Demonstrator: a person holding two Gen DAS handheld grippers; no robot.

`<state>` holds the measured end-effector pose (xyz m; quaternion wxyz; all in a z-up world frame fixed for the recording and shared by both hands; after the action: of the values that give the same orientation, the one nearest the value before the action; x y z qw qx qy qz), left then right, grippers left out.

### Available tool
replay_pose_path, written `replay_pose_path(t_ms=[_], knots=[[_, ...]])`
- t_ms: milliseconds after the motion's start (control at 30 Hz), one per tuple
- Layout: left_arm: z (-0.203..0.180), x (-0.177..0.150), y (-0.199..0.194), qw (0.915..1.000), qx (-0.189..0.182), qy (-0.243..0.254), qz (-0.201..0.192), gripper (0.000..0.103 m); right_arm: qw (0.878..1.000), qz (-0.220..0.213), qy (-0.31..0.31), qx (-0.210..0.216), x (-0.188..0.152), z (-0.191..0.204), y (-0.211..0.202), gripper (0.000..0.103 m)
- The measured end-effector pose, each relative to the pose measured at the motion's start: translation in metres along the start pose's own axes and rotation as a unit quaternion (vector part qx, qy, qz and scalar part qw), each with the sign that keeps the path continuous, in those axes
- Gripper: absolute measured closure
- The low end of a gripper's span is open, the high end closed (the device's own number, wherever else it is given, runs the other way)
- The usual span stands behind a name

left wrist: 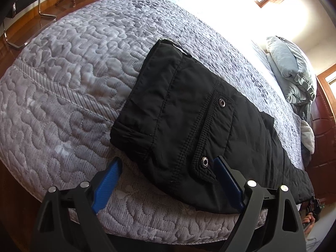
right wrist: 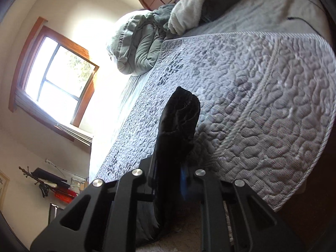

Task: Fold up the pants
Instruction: 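Grasp the pant leg hem with the right gripper and lift it, then hold the lifted pant leg up with the right gripper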

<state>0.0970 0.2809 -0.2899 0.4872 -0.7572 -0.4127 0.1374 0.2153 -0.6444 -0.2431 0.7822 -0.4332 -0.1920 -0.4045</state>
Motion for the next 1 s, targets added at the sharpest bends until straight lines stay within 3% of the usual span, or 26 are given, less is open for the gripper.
replay_pose_path(t_ms=[333,833,1000], knots=[[0.008,-0.008,0.002,0.9997,-0.020,-0.013,-0.001,0.014,0.995,0.000,-0.103,-0.013,0.018,0.078,-0.012,0.088],[0.011,-0.014,0.007,0.9993,-0.032,-0.017,-0.007,0.014,0.979,0.003,-0.201,-0.037,0.017,0.144,-0.016,0.089],[0.010,-0.018,0.008,0.9994,-0.022,-0.010,-0.024,0.014,0.972,0.001,-0.234,-0.037,0.014,0.167,-0.016,0.089]])
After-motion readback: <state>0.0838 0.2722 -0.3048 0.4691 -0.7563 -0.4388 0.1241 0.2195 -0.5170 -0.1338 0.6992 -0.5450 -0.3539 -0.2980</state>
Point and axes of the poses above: each gripper's, at about its wrist camera, not at the fingertips, and y roughly the way its jaws point, z to its left, x to its top, the point moved 1 cm from there along y, roughly the way its jaws point, and after that the axes turned 14 degrees about -y, right-handed, at the moved point
